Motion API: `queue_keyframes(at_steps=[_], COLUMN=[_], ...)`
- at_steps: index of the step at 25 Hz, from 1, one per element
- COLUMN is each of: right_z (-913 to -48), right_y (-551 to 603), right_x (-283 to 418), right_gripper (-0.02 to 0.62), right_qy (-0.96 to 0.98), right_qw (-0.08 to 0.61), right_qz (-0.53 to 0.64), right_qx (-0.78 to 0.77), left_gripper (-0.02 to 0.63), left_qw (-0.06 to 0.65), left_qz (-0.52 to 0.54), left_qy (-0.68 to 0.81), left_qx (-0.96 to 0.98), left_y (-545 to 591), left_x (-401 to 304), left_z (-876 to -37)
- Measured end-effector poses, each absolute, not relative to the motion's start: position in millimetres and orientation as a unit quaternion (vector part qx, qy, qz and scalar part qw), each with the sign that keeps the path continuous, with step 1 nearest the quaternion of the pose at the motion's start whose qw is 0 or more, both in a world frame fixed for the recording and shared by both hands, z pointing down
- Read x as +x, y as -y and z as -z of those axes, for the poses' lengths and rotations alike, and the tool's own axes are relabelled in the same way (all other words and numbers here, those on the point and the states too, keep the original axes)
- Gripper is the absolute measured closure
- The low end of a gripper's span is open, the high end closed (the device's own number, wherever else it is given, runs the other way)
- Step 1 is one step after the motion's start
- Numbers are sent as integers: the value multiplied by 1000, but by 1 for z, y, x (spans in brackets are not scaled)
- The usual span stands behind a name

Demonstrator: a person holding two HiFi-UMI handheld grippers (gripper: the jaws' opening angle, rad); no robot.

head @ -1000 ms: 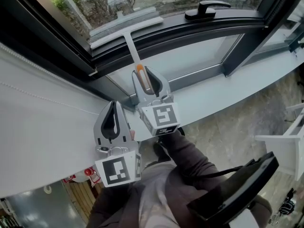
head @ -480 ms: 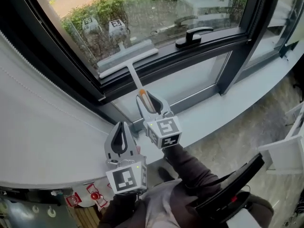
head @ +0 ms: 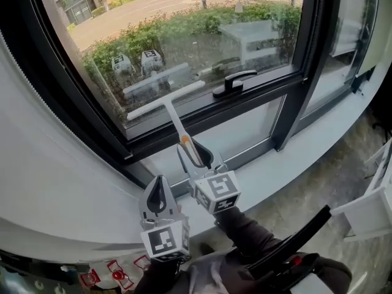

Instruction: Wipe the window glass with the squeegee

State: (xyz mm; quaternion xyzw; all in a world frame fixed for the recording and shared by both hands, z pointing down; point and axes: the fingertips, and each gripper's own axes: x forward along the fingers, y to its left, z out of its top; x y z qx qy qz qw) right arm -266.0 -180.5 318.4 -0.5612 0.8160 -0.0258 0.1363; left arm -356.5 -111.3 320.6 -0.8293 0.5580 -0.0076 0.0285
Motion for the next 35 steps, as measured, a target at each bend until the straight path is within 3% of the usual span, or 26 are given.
queue_keyframes(at_steps=[16,35], right_z=[-113,-88], right_y=[216,254], right_x=[-135,-107], right_gripper=[468,466], right_qy=[-834,-787], right_qw=[234,279], right_qz=[-150,-170], right_qx=[-477,-524], left_gripper=[604,604], left_qw=[47,79], left_qz=[-29,-31], left_qy=[-626,-602], left_qx=[-778,-794], left_y=[167,188], left_x=[-229,-222], left_z=[-276,-262])
